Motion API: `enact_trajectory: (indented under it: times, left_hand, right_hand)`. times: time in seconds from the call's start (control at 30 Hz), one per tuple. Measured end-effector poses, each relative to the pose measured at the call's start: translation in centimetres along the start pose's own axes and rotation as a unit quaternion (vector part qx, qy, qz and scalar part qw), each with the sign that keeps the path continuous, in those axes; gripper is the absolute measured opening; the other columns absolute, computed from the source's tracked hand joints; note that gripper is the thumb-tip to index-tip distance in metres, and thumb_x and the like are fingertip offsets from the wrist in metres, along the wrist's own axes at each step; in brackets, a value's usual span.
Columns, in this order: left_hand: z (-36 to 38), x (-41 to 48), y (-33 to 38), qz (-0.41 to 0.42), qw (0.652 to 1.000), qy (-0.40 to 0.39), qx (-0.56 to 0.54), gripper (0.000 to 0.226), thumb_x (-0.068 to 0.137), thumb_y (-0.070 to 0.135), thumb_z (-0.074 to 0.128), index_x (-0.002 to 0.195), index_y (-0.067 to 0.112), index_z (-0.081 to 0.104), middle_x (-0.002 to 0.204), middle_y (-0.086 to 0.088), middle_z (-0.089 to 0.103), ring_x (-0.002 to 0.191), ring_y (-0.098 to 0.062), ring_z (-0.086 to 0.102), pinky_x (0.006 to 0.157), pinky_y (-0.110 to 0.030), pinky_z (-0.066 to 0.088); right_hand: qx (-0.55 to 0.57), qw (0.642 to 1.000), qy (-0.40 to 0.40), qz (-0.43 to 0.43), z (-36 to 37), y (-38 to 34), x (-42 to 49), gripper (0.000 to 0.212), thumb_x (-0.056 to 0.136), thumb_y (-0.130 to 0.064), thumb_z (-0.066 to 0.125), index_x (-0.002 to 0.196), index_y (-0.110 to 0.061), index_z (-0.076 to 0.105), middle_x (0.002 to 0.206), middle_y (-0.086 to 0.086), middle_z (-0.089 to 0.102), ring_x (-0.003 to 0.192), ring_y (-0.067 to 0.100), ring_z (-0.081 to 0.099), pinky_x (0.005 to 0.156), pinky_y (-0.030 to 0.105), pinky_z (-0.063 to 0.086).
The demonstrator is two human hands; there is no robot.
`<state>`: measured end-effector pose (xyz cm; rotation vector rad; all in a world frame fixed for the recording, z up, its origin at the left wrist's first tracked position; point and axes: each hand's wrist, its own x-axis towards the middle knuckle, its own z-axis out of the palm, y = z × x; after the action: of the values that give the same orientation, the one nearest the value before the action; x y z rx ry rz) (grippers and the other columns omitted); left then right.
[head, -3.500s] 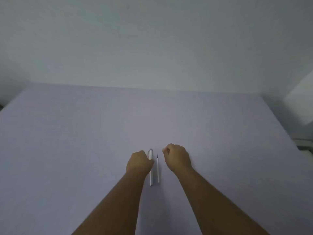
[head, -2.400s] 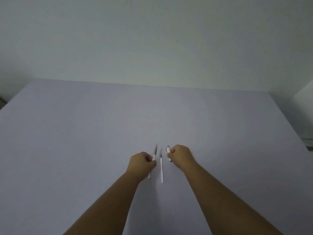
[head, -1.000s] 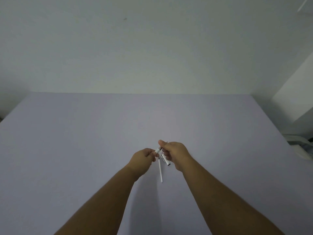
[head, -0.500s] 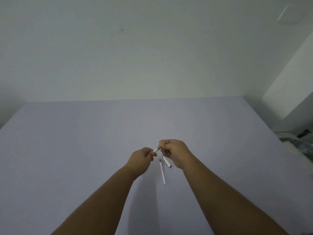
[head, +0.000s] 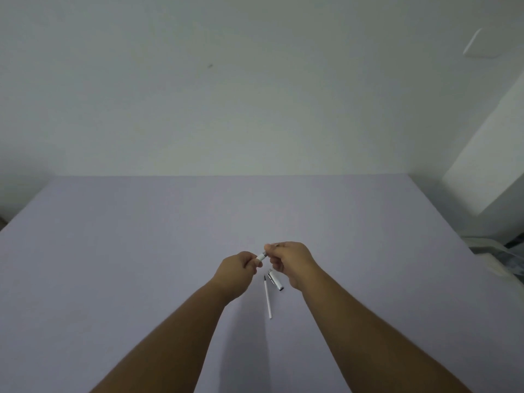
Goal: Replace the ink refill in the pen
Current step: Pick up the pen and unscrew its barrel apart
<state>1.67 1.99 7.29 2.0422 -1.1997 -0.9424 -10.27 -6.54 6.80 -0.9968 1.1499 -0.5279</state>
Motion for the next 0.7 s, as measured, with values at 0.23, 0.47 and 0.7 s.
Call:
enact_trajectory:
  times: [0.23,0.47,0.7]
  left_hand:
    - [0.7,-0.2,1.0,-0.008,1.000,0.009,-0.004,0.029,0.100,0.024,0.039,0.107,0.012,0.065,0.089,0.000,0.059,0.066,-0.009,0.047,0.058,-0.018,0.039]
    - [0.6,-0.2,1.1,-0.015,1.000,0.019,-0.012,0.023,0.100,0.023,0.039,0.098,0.019,0.062,0.088,0.000,0.059,0.067,-0.011,0.047,0.059,-0.019,0.039]
    - [0.9,-0.2,1.3,-0.020,0.999,0.024,-0.009,0.028,0.100,0.022,0.039,0.104,0.014,0.065,0.088,-0.001,0.058,0.064,-0.010,0.046,0.057,-0.019,0.038]
  right_hand:
    - [-0.002,1.000,0.001,0.024,-0.8,-0.4,0.4,0.019,0.082,-0.021,0.073,0.073,-0.006,0.066,0.068,0.005,0.059,0.061,0.015,0.051,0.063,0.025,0.049]
    - [0.021,0.999,-0.050,0.006,-0.9,-1.1,0.4,0.007,0.084,-0.009,0.068,0.078,-0.009,0.067,0.072,0.005,0.060,0.063,0.014,0.053,0.064,0.023,0.048]
    - [0.017,0.998,-0.052,0.005,-1.5,-1.1,0.7,0.005,0.084,-0.005,0.066,0.081,-0.008,0.068,0.075,0.006,0.062,0.066,0.015,0.056,0.065,0.023,0.050]
